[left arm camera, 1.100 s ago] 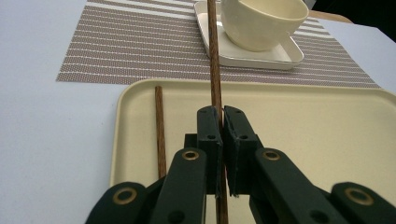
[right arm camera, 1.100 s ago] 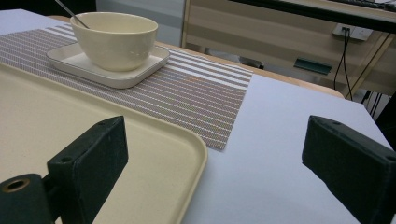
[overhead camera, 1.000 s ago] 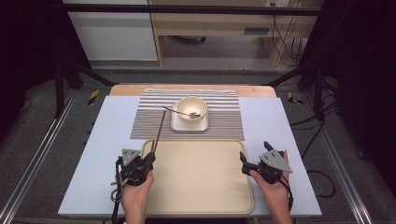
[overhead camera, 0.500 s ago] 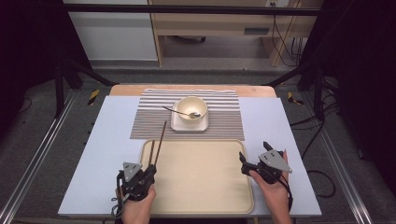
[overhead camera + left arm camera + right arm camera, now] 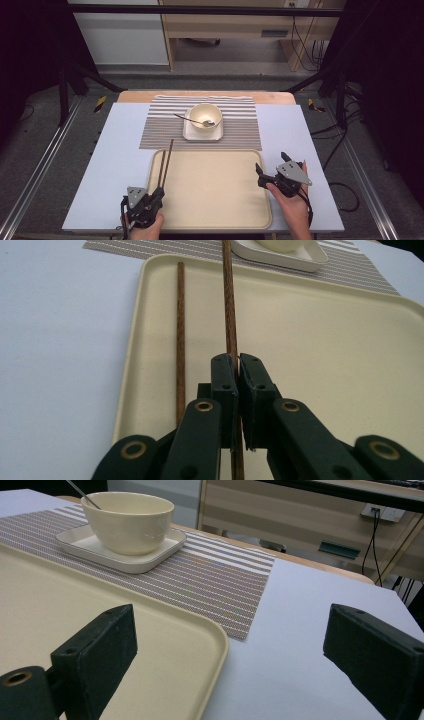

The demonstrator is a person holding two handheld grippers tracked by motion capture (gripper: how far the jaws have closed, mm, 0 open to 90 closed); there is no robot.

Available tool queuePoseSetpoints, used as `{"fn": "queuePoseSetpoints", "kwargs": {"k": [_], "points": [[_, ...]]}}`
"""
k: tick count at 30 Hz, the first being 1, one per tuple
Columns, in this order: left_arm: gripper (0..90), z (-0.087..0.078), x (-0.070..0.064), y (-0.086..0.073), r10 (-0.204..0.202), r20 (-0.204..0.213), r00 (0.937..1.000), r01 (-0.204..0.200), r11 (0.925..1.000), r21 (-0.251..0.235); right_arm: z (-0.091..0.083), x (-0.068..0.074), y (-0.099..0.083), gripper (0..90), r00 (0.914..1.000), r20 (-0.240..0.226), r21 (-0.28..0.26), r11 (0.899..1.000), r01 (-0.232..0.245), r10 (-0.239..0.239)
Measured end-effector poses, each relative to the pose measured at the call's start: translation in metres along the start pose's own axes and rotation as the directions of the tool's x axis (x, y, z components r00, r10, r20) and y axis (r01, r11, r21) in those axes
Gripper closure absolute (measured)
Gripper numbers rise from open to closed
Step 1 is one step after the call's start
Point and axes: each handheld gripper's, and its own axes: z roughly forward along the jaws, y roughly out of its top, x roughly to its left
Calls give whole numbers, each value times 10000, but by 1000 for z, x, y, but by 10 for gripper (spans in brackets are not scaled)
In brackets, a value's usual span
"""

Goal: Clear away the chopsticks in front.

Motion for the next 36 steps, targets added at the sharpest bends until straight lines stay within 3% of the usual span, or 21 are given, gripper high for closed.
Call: {"fn": "queuePoseSetpoints", "kwargs": {"k": [19, 36], "points": [[856, 0, 3, -12, -161, -176, 9997, 164, 9997, 180, 0, 2, 0, 72, 10000, -60, 48, 10000, -5, 5], [857, 3, 0, -19, -30, -254, 9997, 39, 9994, 344, 1, 3, 0, 73, 9999, -139, 75, 10000, 43, -42]]}}
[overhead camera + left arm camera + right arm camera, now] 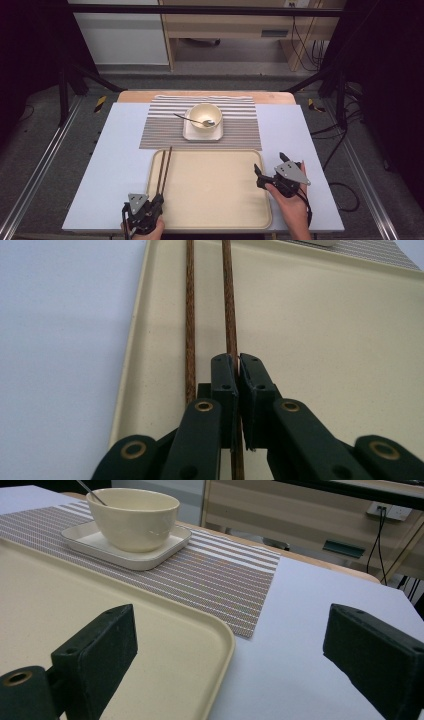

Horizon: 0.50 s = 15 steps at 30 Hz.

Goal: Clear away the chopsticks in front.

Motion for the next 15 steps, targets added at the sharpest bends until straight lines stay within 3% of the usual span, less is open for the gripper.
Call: {"fn": "queuePoseSetpoints", "kwargs": {"k": [15], "points": [[856, 1, 1, -4, -28, -76, 10000, 29, 10000, 88, 0, 1, 0, 73, 10000, -38, 35, 10000, 19, -19]]}}
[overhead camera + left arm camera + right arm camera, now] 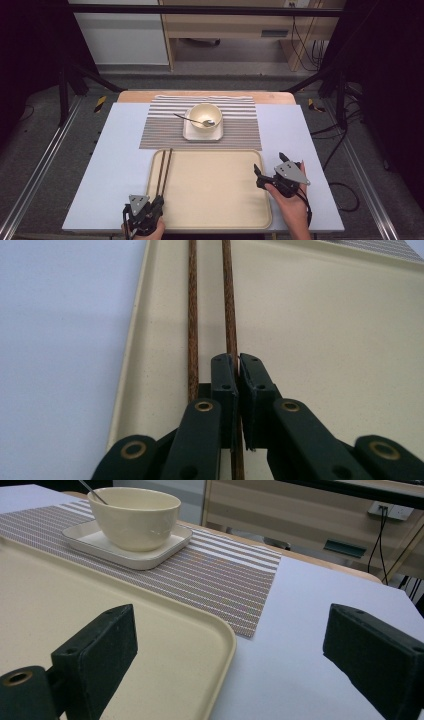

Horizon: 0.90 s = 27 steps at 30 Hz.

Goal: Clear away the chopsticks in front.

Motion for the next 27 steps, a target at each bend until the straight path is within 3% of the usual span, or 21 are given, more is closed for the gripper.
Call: {"fn": "queuePoseSetpoints", "kwargs": {"k": [27], "points": [[855, 3, 3, -2, -58, -72, 10000, 59, 10000, 71, 0, 0, 0, 73, 10000, -34, 16, 10000, 8, -8]]}}
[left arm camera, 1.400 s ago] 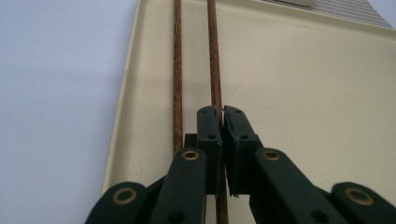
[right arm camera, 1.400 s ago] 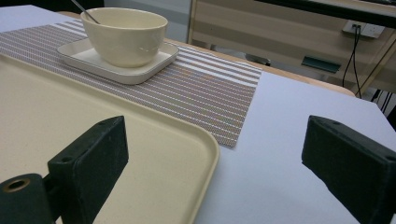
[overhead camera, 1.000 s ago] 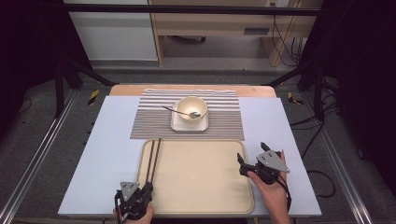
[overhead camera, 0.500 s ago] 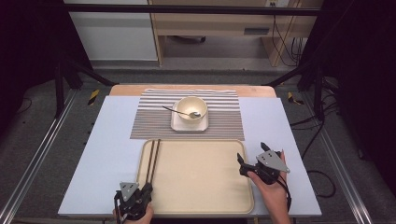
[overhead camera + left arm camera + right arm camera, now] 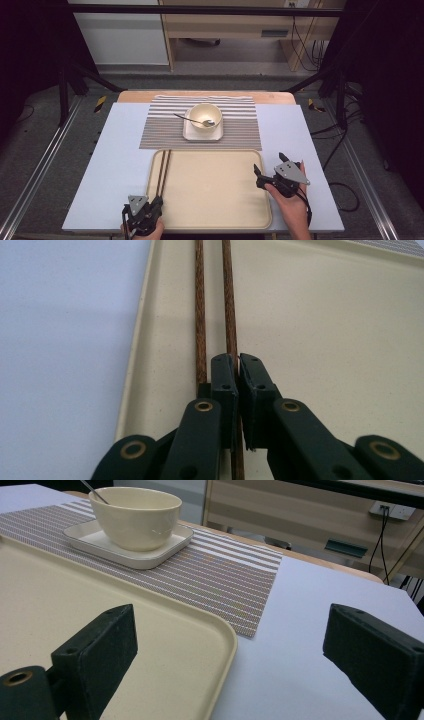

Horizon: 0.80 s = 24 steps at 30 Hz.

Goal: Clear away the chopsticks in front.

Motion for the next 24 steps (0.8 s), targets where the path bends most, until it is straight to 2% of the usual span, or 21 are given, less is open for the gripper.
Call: {"fn": "queuePoseSetpoints", "kwargs": {"k": [14, 20, 24], "points": [[848, 1, -1, 0, 11, -8, 10000, -11, 10000, -41, 0, 0, 0, 73, 10000, -18, 8, 10000, -10, 10], [814, -1, -1, 2, 111, -21, 9999, -112, 9997, -216, 1, 0, 0, 73, 10000, -27, 12, 10000, 27, -27], [767, -5, -1, 10, 203, -8, 9998, -204, 9985, -506, 1, 0, 0, 73, 10000, -22, 30, 10000, 43, -43]]}}
